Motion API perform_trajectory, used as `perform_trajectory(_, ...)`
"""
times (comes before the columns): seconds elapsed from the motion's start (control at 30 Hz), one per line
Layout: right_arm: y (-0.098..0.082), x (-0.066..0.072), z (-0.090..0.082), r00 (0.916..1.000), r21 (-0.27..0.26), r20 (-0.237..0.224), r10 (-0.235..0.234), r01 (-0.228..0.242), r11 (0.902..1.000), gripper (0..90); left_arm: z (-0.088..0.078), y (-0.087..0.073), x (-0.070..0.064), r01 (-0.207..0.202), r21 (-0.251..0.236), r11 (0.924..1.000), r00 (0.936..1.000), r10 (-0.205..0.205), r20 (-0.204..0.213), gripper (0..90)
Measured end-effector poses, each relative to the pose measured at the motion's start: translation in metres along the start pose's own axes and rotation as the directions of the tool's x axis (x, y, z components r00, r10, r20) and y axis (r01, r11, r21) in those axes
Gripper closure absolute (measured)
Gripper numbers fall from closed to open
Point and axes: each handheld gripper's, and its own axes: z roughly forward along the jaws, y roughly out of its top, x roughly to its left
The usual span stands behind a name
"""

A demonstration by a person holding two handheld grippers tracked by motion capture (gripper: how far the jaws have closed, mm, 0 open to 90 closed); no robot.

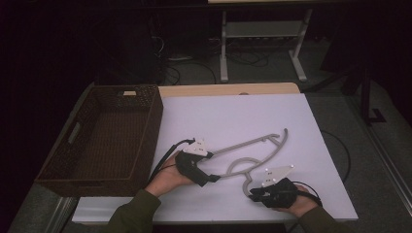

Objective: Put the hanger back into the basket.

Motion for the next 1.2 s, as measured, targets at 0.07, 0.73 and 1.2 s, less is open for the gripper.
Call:
perform_trajectory(0.07,0.0,-0.001,0.0,0.9999,0.003,0.003,-0.012,0.012,0.9999,76.9,-0.001,0.0,0.001,-0.012,0.01,0.9999,0.9999,0.012,-0.002,13.7)
perform_trajectory(0.73,0.007,-0.008,-0.004,0.9971,-0.033,-0.07,0.028,-0.03,0.999,79.5,0.001,-0.002,-0.002,-0.012,0.017,0.9998,0.9998,0.012,0.016,13.7)
perform_trajectory(1.2,0.013,-0.008,-0.011,0.9968,-0.058,-0.076,0.022,-0.027,0.9979,79.4,0.022,-0.001,-0.004,-0.05,0.105,0.9932,0.9985,0.048,0.028,31.7)
